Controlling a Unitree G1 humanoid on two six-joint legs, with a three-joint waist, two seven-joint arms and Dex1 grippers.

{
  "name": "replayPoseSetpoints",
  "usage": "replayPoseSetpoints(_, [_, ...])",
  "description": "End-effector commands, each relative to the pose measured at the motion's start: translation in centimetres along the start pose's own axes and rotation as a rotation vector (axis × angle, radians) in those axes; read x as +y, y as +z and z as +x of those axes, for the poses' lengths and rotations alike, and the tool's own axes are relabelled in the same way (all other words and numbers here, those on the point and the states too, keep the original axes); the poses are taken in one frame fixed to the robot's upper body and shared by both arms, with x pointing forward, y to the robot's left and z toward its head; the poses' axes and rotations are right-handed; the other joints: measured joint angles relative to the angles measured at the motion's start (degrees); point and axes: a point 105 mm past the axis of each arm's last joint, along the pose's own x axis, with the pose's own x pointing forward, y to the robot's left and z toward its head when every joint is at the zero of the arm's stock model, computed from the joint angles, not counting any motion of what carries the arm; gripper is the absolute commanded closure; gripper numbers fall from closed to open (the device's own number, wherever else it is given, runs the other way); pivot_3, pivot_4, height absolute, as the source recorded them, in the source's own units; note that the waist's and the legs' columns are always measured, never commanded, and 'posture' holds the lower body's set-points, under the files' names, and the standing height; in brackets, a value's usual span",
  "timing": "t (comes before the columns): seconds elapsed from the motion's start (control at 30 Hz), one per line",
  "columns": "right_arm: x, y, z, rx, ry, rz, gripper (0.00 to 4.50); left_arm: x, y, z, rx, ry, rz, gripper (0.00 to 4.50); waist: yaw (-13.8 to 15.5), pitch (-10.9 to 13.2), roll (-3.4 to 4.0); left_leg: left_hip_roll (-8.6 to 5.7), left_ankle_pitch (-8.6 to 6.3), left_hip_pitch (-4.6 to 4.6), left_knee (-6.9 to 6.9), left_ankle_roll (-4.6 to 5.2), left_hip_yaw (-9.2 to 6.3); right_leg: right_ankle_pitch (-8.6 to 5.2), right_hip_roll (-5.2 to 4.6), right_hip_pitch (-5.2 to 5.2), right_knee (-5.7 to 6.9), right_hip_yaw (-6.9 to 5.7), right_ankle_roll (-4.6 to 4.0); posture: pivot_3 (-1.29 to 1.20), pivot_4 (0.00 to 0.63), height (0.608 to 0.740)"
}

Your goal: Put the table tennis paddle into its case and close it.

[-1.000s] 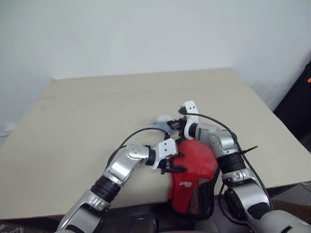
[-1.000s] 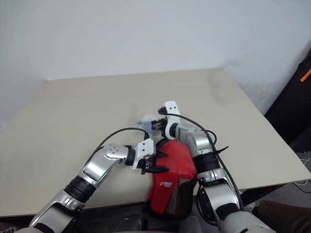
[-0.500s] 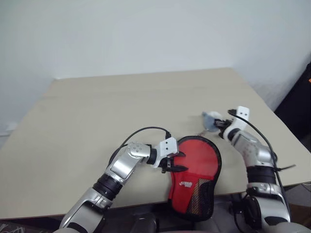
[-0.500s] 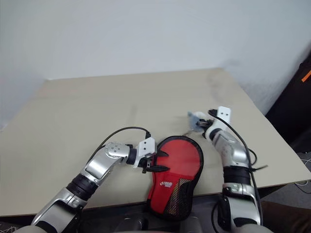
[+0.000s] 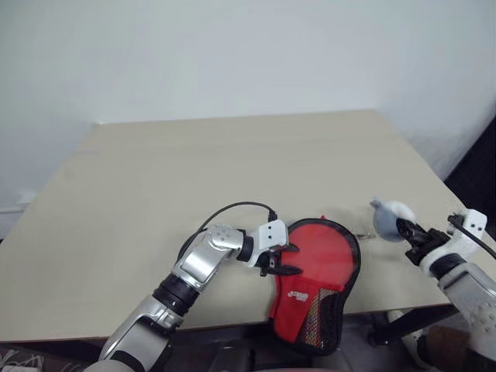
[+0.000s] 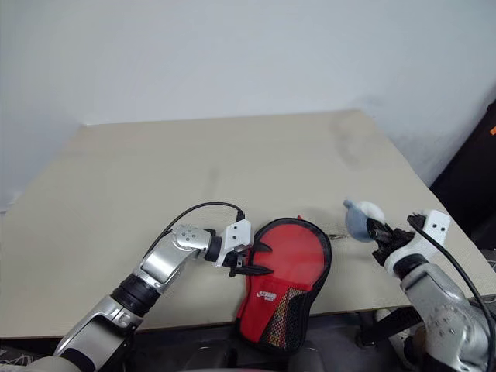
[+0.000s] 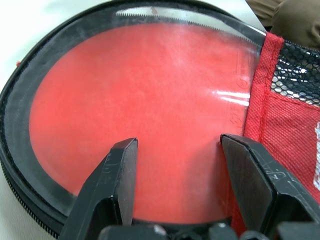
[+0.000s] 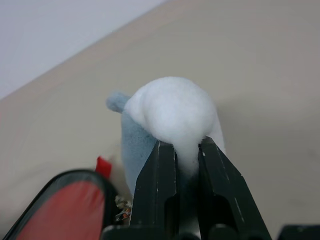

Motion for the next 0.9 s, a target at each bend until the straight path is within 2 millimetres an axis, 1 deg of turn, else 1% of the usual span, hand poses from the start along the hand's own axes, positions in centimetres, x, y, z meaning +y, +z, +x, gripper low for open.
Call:
replayPoseSetpoints(0.03, [1.6,0.6,-1.7,-0.038,0.044,-0.027,4.45,-1.0,-3.7,0.1,0.147,-0.036,-0.070,1.73,-0.1,0.0,-0.01,0.01,-0.01,-0.01,0.00,0.00,0.02,-0.01,0.00,-0.01,-0.02,0.00,0.00,0.00,0.000,0.740])
replayPoseSetpoints(0.1, [2.3,-0.8,-2.5,-0.007,0.068,0.007,4.45,-1.0,-3.7,0.2,0.148,-0.039,-0.072,1.73,-0.1,0.0,-0.03,0.02,-0.02,-0.01,0.00,0.00,0.04,-0.01,-0.01,-0.01,-0.06,0.01,0.00,0.00,0.000,0.740])
replayPoseSetpoints(0.3, [2.8,-4.3,-3.8,0.065,0.050,0.066,4.45,-1.1,-3.6,0.3,0.150,-0.048,-0.075,1.73,-0.1,0.0,-0.02,0.08,-0.05,-0.02,-0.06,-0.03,0.05,-0.02,0.01,-0.01,-0.31,-0.02,-0.01,0.00,0.000,0.740])
replayPoseSetpoints(0.4, [4.0,-5.5,-5.3,0.097,0.111,0.071,4.45,-1.1,-3.7,0.2,0.154,-0.049,-0.079,1.73,0.0,-0.1,-0.03,0.13,-0.08,-0.06,-0.17,-0.01,0.01,-0.02,0.02,0.01,-0.53,-0.08,-0.01,0.00,0.000,0.740])
replayPoseSetpoints(0.47, [4.6,-6.1,-6.3,0.114,0.145,0.083,4.45,-1.1,-3.7,0.1,0.157,-0.049,-0.083,1.73,0.0,-0.1,0.00,0.16,-0.15,-0.06,-0.25,0.01,-0.03,-0.02,0.04,0.00,-0.55,-0.14,-0.01,0.00,0.000,0.740])
replayPoseSetpoints(0.63, [4.7,-6.6,-8.5,0.135,0.164,0.075,4.45,-1.1,-3.8,0.0,0.157,-0.044,-0.099,1.73,-0.1,-0.4,-0.22,0.19,-0.28,-0.06,-0.17,0.01,0.09,-0.02,0.01,0.02,-0.67,-0.09,0.00,0.00,0.000,0.740])
replayPoseSetpoints(0.7, [4.8,-6.9,-9.3,0.151,0.174,0.059,4.45,-1.2,-3.8,0.1,0.154,-0.041,-0.105,1.73,-0.1,-0.6,-0.33,0.23,-0.49,-0.05,-0.14,-0.32,0.06,-0.03,0.01,0.01,-0.72,-0.12,0.00,0.00,0.000,0.740])
replayPoseSetpoints(0.9, [6.6,-8.0,-11.2,0.238,0.286,0.032,4.45,-1.5,-3.8,0.4,0.145,-0.040,-0.128,1.73,-0.1,-0.8,-0.26,0.25,-0.65,-0.06,-0.12,-0.34,0.07,-0.05,-0.05,0.02,-0.79,-0.15,0.01,0.00,0.000,0.740])
